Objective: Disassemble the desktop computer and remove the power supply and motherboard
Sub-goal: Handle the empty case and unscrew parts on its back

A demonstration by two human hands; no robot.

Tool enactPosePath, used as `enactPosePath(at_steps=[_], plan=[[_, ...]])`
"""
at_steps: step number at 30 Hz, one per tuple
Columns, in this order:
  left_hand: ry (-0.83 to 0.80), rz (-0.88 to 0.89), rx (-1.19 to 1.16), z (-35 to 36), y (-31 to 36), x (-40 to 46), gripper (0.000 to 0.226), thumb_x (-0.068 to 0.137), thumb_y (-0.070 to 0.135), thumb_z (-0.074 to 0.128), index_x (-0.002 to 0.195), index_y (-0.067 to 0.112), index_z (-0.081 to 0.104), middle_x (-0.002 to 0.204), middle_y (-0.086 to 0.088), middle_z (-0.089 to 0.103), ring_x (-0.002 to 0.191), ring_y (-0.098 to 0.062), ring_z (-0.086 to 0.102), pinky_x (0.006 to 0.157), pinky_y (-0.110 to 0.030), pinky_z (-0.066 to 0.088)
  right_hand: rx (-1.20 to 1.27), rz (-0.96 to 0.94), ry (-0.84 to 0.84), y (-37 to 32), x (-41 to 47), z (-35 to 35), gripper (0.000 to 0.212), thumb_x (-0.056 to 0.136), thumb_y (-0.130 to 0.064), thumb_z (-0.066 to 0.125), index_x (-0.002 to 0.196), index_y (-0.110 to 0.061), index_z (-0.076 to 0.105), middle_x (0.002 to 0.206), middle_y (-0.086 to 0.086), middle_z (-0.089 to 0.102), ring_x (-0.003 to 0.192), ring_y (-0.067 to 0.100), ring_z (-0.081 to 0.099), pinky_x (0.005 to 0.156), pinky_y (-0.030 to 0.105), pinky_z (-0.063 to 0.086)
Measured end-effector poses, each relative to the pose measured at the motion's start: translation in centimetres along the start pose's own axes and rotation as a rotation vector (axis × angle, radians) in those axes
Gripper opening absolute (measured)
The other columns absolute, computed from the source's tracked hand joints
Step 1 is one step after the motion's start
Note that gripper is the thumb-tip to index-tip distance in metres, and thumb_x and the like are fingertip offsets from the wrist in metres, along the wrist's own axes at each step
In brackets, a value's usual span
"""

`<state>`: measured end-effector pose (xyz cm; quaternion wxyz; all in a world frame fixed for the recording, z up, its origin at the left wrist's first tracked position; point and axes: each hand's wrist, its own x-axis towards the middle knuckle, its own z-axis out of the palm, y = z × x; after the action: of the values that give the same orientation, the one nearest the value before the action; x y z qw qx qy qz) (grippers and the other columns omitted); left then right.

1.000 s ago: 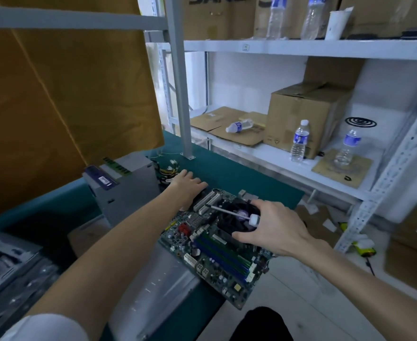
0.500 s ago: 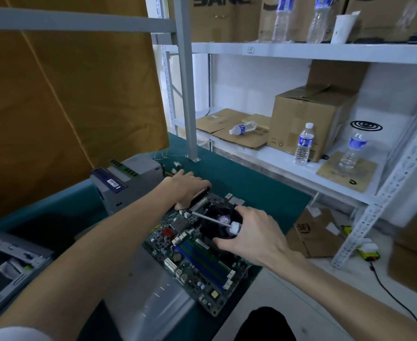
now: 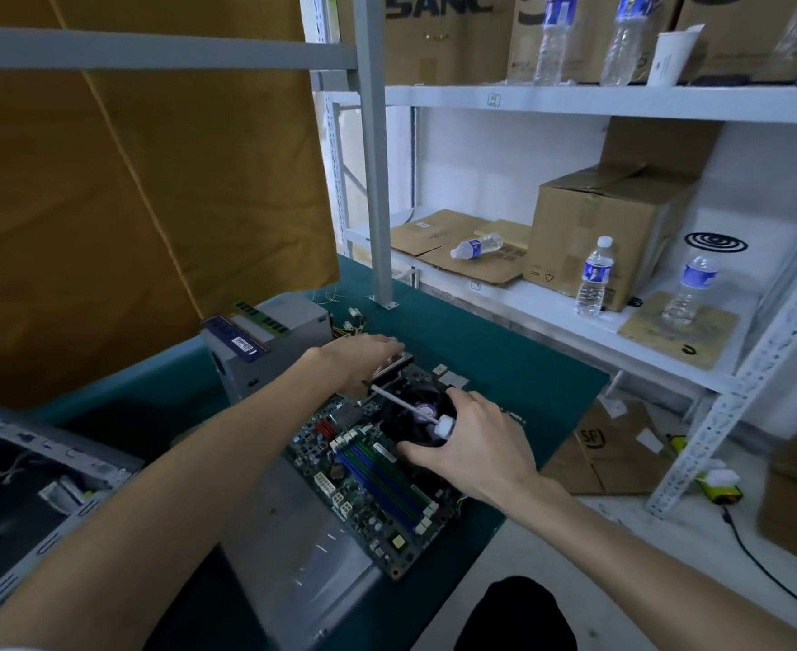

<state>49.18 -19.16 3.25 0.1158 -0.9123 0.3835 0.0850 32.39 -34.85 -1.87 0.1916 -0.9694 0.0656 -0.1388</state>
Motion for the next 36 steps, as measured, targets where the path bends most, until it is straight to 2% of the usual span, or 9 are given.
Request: enactPosePath(at_steps=[5,13,19,22,27,29,32,34,36], plan=[[0.224,-0.097,-0.252,2.6,1.9,-4.9,0.079,0.089,-0.011,0.059,0.158,0.010,0.027,0.166,-0.010,0.020,0.153,-0.027,0.019,0.121,-0.037,0.030,0.146,0.009,-0.079,0.6,-0.7,-0.6,0.115,0.059,-0.095,0.057,0.150,-0.024,0.044,0.143,-0.004,0.057,0.126,0.020,0.056,0.095,0.038,0.051],[0.562,-0.414,-0.777,8.7,7.5,-15.5,0.043,0.096,-0.003,0.048,0.136,0.008,0.058,0.137,-0.009,0.052,0.128,-0.028,0.050,0.105,-0.029,0.040,0.151,0.017,-0.039,-0.9,-1.7,-1.1,0.073,0.062,-0.081,0.065,0.118,-0.034,0.062,0.109,-0.006,0.067,0.090,0.018,0.063,0.071,0.035,0.057],[0.652,-0.502,-0.764,11.9,9.5,-22.2,0.045,0.090,-0.009,0.048,0.128,0.006,0.064,0.126,-0.009,0.059,0.119,-0.026,0.058,0.095,-0.012,0.033,-0.249,-0.043,0.115,-1.4,-2.6,-1.0,0.096,0.076,-0.083,0.061,0.141,-0.015,0.043,0.126,0.011,0.047,0.085,0.029,0.067,0.057,0.030,0.044],[0.770,-0.504,-0.707,11.2,10.2,-25.3,0.036,0.092,-0.006,0.051,0.121,0.009,0.068,0.119,-0.003,0.062,0.110,-0.021,0.061,0.092,-0.015,0.040,-0.303,-0.186,0.263,-3.3,-4.5,-0.6,0.078,0.082,-0.066,0.070,0.134,-0.013,0.048,0.119,0.012,0.045,0.078,0.029,0.067,0.050,0.029,0.039],[1.068,-0.526,-0.324,7.4,11.0,-31.7,0.024,0.087,-0.006,0.059,0.099,0.010,0.071,0.102,-0.003,0.064,0.096,-0.025,0.058,0.079,-0.035,0.049,-0.178,-0.241,0.145,-8.8,-7.4,0.5,0.047,0.091,-0.055,0.067,0.120,-0.019,0.057,0.119,0.006,0.049,0.063,0.024,0.058,0.049,0.030,0.033],[1.049,-0.659,-0.100,6.1,11.1,-34.3,0.028,0.085,0.000,0.063,0.110,0.010,0.067,0.113,-0.008,0.063,0.105,-0.032,0.055,0.087,-0.041,0.046,0.061,-0.219,0.052,-11.1,-8.0,0.6,0.037,0.093,-0.053,0.065,0.113,-0.023,0.059,0.113,0.001,0.055,0.070,0.022,0.055,0.055,0.032,0.038],[0.765,-0.962,0.006,5.5,10.7,-37.6,0.043,0.095,0.026,0.061,0.134,0.010,0.053,0.128,-0.012,0.059,0.117,-0.037,0.054,0.096,-0.048,0.041,0.553,-0.211,-0.168,-15.2,-8.7,0.6,0.032,0.092,-0.053,0.067,0.107,-0.025,0.060,0.096,-0.008,0.065,0.083,0.017,0.061,0.062,0.031,0.045],[0.632,-1.046,-0.038,6.0,10.0,-39.5,0.040,0.101,0.039,0.051,0.132,0.014,0.053,0.125,-0.010,0.061,0.115,-0.035,0.057,0.094,-0.047,0.043,0.742,-0.205,-0.259,-18.6,-9.4,0.5,0.046,0.089,-0.060,0.066,0.117,-0.025,0.059,0.103,-0.002,0.068,0.085,0.018,0.063,0.065,0.029,0.049],[0.619,-1.033,-0.037,6.7,9.5,-41.1,0.033,0.103,0.042,0.047,0.123,0.017,0.057,0.119,-0.006,0.063,0.107,-0.032,0.062,0.085,-0.043,0.047,0.750,-0.166,-0.315,-22.2,-9.8,0.3,0.076,0.083,-0.073,0.061,0.137,-0.020,0.053,0.124,0.004,0.066,0.103,0.025,0.065,0.083,0.042,0.057]])
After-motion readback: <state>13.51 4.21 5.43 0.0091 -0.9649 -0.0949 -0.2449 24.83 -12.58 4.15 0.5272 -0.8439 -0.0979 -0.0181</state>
